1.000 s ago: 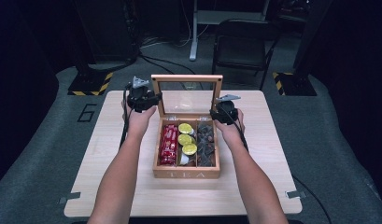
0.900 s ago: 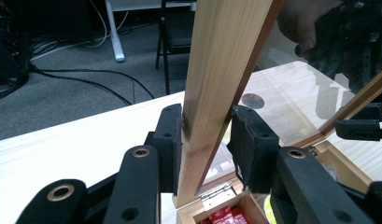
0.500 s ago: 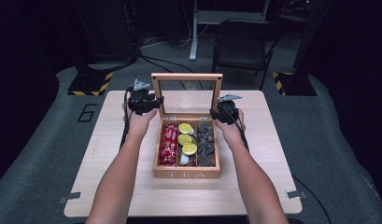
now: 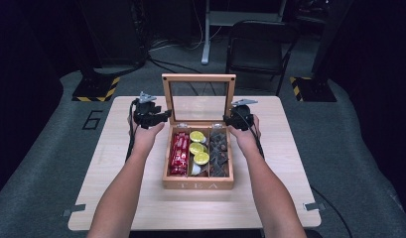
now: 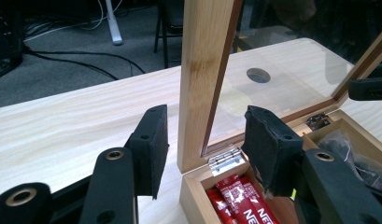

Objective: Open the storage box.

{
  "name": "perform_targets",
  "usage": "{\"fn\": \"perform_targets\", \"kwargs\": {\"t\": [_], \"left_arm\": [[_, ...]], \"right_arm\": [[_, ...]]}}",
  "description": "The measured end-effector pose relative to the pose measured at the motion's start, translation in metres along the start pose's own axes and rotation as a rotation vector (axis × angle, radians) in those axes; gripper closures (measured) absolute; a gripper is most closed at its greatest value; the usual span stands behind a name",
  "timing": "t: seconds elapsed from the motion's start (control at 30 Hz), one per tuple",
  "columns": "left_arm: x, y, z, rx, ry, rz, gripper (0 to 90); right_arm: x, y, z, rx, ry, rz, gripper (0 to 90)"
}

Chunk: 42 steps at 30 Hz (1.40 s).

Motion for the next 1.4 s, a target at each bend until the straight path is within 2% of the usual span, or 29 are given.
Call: {"fn": "perform_targets", "kwargs": {"t": [0.07, 0.2, 0.4, 0.53, 0.7, 0.87, 1.03, 1.17, 1.23, 1.3, 1.4], "left_arm": [[0.000, -0.002, -0.002, -0.004, 0.017, 0.000, 50.2], [0.002, -0.006, -0.004, -0.005, 0.017, -0.014, 50.4], [0.007, -0.008, -0.005, -0.004, 0.022, -0.024, 50.5], [0.011, -0.008, -0.003, 0.001, 0.028, -0.039, 50.6], [0.015, -0.008, -0.002, 0.006, 0.029, -0.051, 50.6], [0.019, -0.010, -0.002, 0.013, 0.020, -0.055, 50.7], [0.024, -0.014, 0.001, 0.021, 0.009, -0.068, 51.0], [0.027, -0.016, 0.003, 0.032, 0.017, -0.078, 51.0], [0.028, -0.017, 0.005, 0.038, 0.017, -0.079, 51.0], [0.029, -0.017, 0.005, 0.042, 0.015, -0.081, 51.0], [0.030, -0.017, 0.007, 0.045, 0.022, -0.082, 51.1]], "right_arm": [[0.000, 0.000, 0.000, 0.000, 0.011, -0.003, 64.4], [0.000, 0.001, 0.001, 0.001, 0.002, -0.009, 64.4], [-0.001, 0.002, 0.001, -0.002, 0.032, -0.012, 64.4], [-0.001, 0.004, 0.003, -0.002, 0.031, -0.008, 64.4], [-0.002, 0.005, 0.004, -0.003, 0.038, -0.008, 64.4], [-0.001, 0.006, 0.005, 0.006, 0.042, -0.029, 64.3], [-0.003, 0.009, 0.005, 0.013, 0.069, -0.025, 64.2], [-0.002, 0.010, 0.006, 0.014, 0.082, -0.030, 64.3], [-0.001, 0.010, 0.007, 0.013, 0.073, -0.038, 65.8], [-0.001, 0.008, 0.009, 0.018, 0.080, -0.040, 71.2], [0.000, 0.007, 0.009, 0.002, 0.082, -0.036, 70.9]]}}
Point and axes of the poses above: each handheld gripper's, and its own axes: y roughly forward along the jaws, x roughly out of its underside, z roughly to its right, the point moved 9 cm from there along y, roughly forward along the jaws, and after that the axes turned 15 degrees about -y, right-handed, at the moved point
